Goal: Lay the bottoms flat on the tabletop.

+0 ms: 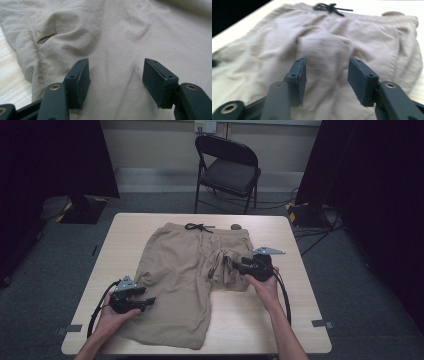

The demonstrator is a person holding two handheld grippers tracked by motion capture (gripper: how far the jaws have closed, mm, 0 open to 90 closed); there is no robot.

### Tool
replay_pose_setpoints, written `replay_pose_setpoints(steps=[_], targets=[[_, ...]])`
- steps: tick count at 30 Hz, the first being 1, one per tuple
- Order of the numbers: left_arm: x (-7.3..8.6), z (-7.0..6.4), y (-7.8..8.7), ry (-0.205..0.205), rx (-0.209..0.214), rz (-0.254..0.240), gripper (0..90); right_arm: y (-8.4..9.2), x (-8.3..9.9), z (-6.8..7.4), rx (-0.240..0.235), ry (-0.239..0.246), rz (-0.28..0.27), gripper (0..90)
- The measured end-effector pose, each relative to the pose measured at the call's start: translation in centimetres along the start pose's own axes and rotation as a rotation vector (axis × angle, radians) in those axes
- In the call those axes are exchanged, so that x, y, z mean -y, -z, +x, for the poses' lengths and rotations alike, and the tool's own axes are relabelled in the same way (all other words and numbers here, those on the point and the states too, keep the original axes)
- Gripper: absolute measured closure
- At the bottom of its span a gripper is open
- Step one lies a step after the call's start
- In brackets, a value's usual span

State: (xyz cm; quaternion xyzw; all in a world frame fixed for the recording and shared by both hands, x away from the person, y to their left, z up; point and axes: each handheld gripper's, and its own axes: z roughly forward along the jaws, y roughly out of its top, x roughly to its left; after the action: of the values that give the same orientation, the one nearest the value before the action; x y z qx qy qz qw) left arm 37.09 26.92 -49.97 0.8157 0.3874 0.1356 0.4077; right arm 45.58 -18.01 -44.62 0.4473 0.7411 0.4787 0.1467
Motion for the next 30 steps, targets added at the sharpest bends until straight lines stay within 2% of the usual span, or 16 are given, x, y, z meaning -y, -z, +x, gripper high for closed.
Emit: replay_pose_setpoints(steps=[3, 6, 9, 13, 14, 16, 18, 19, 20, 24, 26, 28, 30], targets=[[0.0, -0.1, 0.0, -0.007, -0.008, -0.002, 38.3, 0.8, -0.2, 1.5, -0.02, 0.038, -0.017, 47.8], [0.0, -0.2, -0.1, -0.009, -0.007, -0.002, 38.2, 1.1, -0.3, 3.0, -0.072, 0.066, -0.039, 48.8], [0.0, -0.1, 0.0, -0.006, -0.006, -0.003, 38.2, 0.0, 0.0, 4.1, -0.108, 0.088, 0.011, 48.8], [0.0, -0.1, 0.0, -0.005, -0.005, -0.003, 38.1, -2.4, 1.0, 4.5, -0.106, 0.095, 0.082, 48.5], [0.1, -0.1, 0.0, -0.002, -0.003, -0.003, 38.1, -2.9, 1.1, 4.5, -0.102, 0.094, 0.093, 52.0], [0.1, -0.1, -0.1, -0.001, 0.001, -0.006, 38.1, -3.6, 1.3, 4.5, -0.123, 0.088, 0.104, 68.5], [0.1, -0.1, 0.0, 0.0, 0.0, -0.005, 38.1, -3.9, 1.2, 5.1, -0.149, 0.099, 0.096, 79.9], [0.1, -0.1, 0.0, 0.0, 0.0, -0.005, 38.1, -3.8, 0.9, 5.7, -0.184, 0.112, 0.085, 87.2], [0.1, -0.1, 0.0, 0.0, 0.0, -0.005, 38.1, -3.8, 0.6, 6.1, -0.206, 0.121, 0.079, 90.0], [0.0, -0.1, 0.0, -0.006, -0.005, -0.002, 38.1, -4.0, -1.0, 8.7, -0.279, 0.159, 0.056, 90.0], [0.1, -0.1, 0.0, -0.004, -0.005, -0.003, 38.0, -4.2, -1.8, 10.0, -0.289, 0.185, 0.05, 90.0], [0.1, -0.1, 0.0, -0.005, -0.004, -0.002, 37.9, -4.4, -1.9, 10.6, -0.272, 0.195, 0.043, 72.4], [0.1, -0.1, 0.0, -0.005, -0.003, -0.002, 37.7, -4.5, -1.6, 10.1, -0.266, 0.181, 0.058, 68.9]])
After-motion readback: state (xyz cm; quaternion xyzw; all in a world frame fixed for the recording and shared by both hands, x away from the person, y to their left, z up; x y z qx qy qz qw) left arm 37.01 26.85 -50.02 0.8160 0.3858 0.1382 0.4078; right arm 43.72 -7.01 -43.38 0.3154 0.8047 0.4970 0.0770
